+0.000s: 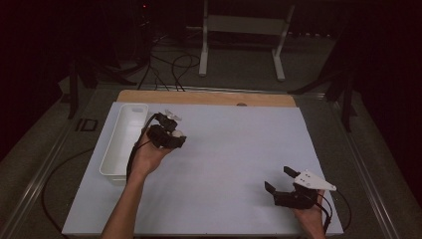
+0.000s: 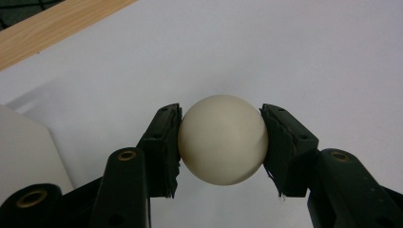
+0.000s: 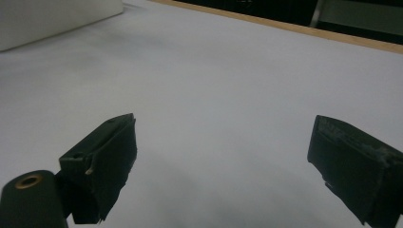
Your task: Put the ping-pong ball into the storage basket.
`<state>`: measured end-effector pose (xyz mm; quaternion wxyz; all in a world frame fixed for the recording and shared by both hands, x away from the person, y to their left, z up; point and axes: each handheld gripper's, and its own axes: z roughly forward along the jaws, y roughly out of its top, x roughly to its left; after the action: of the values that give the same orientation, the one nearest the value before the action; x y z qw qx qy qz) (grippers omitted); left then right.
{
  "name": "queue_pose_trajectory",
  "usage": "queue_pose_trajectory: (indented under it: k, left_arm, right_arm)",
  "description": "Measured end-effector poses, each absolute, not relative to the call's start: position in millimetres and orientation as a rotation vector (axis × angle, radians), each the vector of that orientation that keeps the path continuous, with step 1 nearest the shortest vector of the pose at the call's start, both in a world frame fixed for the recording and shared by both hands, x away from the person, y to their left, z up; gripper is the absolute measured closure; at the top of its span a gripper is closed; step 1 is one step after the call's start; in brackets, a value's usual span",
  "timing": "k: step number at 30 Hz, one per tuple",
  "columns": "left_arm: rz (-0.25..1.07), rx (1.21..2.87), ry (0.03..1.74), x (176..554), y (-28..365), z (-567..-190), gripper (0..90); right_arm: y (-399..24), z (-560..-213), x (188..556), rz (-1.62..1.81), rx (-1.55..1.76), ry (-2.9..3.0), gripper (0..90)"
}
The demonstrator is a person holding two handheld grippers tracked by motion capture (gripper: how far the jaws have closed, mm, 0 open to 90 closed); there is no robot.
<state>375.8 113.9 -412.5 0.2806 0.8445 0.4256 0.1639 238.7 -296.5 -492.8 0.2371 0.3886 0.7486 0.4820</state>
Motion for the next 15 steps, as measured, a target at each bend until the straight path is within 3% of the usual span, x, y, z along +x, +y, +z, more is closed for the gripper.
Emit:
queue_pose_trajectory:
  k: [15]
  left_arm:
    - [0.446,2.261,1.151,374.1,122.9,-408.1,50.8]
  right_arm:
    - [-296.5,-492.7,238.5,1.323,1.067,2.049,8.8]
